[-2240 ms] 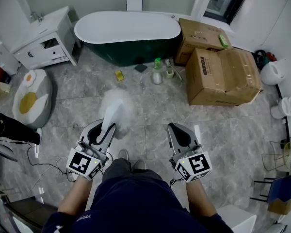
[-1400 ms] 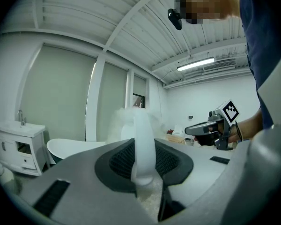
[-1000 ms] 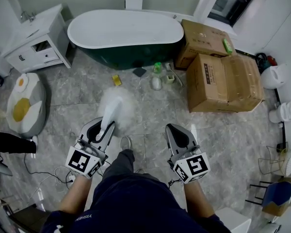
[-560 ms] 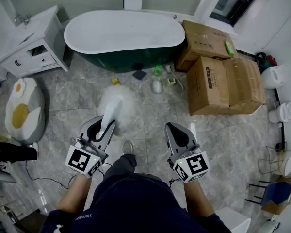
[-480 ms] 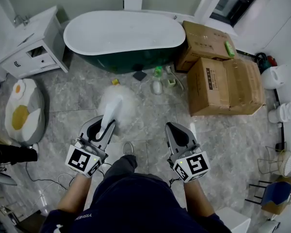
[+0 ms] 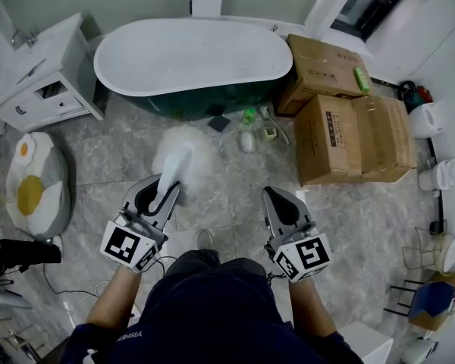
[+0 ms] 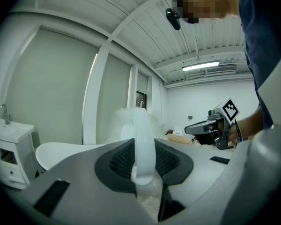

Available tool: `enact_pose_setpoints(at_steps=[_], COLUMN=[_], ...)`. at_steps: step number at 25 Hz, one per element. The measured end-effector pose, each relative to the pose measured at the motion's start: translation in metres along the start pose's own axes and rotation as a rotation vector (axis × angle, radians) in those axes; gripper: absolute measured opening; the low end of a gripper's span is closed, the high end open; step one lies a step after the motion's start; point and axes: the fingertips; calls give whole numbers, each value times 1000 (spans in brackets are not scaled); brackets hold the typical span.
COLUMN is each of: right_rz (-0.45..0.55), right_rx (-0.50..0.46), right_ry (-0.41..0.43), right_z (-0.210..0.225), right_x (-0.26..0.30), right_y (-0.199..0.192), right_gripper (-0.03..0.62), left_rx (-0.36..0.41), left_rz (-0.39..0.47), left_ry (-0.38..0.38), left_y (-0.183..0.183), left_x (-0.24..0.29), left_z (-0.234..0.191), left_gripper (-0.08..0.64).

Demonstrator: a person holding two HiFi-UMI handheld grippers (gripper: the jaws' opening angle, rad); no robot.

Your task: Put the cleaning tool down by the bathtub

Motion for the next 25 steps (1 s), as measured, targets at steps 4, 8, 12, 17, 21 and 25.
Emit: enact_pose_setpoints(at_steps=[4, 8, 12, 17, 21, 25], right_rz=[-1, 5, 10, 16, 17, 22], right_rx=[2, 4, 5, 10, 18, 20], right_ry=[-6, -14, -18, -18, -21, -4], right_z=[6, 14, 25, 38, 55, 77], right_x=[18, 34, 46, 61, 74, 90], right_y=[3, 8, 10, 13, 13, 12], right_gripper=[5, 5, 5, 5, 5, 5], left_rx=[1, 4, 12, 16, 15, 8], left_rz=[3, 2, 6, 8, 8, 4], left_ry=[-3, -6, -7, -1, 5, 22], left_y=[4, 7, 13, 18, 20, 19], left_x=[10, 20, 30, 44, 60, 84], left_z=[-19, -34, -44, -53, -60, -66], left_gripper=[107, 107, 107, 107, 107, 107])
Point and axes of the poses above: the fingertips, and each gripper's own axes: x forward along the fingers, z to its right, y out of its top, and after that the axes turned 6 degrees about -x, right-handed
